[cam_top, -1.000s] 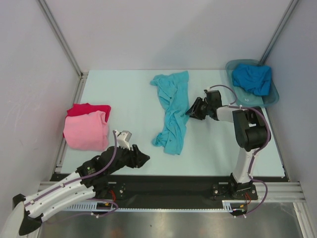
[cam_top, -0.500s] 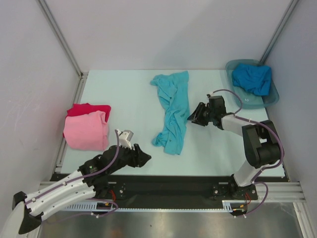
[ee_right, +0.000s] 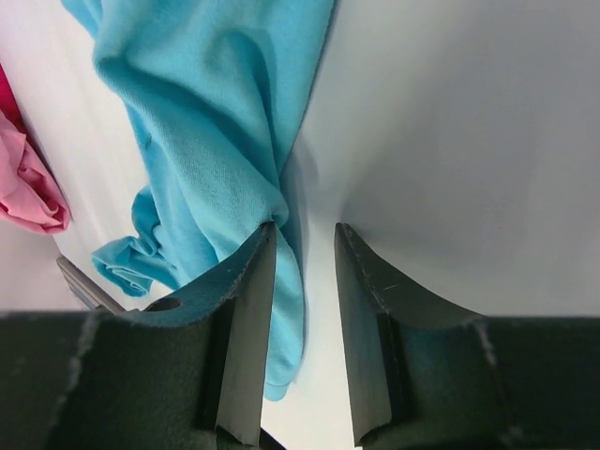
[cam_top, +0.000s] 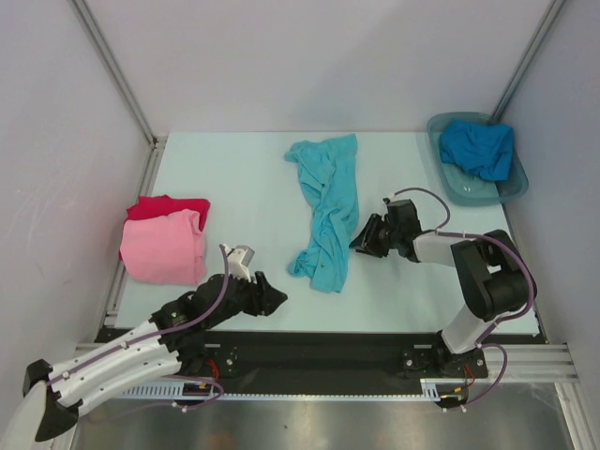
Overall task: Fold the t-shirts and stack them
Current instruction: Fold the tshirt
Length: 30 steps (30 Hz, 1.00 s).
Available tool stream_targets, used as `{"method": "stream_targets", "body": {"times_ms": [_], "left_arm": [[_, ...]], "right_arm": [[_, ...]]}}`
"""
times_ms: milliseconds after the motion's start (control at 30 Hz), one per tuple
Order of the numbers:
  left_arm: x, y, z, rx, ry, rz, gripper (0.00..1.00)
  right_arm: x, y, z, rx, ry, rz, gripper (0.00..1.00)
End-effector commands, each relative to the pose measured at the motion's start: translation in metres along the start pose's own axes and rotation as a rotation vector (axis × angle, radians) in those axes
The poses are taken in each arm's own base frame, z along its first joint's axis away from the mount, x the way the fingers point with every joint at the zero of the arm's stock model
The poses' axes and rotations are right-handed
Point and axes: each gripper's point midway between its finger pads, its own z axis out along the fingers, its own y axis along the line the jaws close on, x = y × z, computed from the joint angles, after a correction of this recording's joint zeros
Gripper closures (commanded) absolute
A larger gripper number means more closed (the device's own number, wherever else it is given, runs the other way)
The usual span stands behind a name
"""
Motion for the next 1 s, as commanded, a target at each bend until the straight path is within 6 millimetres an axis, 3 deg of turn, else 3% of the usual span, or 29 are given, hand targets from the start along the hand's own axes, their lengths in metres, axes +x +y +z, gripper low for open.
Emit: {"method": "stream_targets", "body": {"times_ms": [0,300,400,667,833,967], "left_arm": [[-0.018,-0.019,-0.003,0.055,-0.039,0.01,0.43],[-0.001,-0.007,0.021,0.011,0.005,0.037,0.41],[0.003,0.001,0.035,-0.029,0.016,0.05,0.36],[-0.001,0.017,0.064,-0.127,-0.002,0.114,0.29],[0.001,0.03,0.084,-0.171,0.005,0.153,0.29],[-0.009,0.034,0.095,-0.19,-0.003,0.175,0.29]], "right_arm": [[0.006,0.007,0.001,-0.028,-0.008,-0.01,0.63],[0.036,0.001,-0.009,-0.027,-0.006,-0.009,0.64],[0.041,0.001,-0.017,-0.025,-0.014,-0.015,0.63],[0.049,0.005,-0.035,-0.056,-0.029,-0.019,0.63],[0.061,0.004,-0.038,-0.06,-0.015,-0.014,0.63],[0.068,0.008,-0.038,-0.07,-0.008,-0.024,0.63]]}}
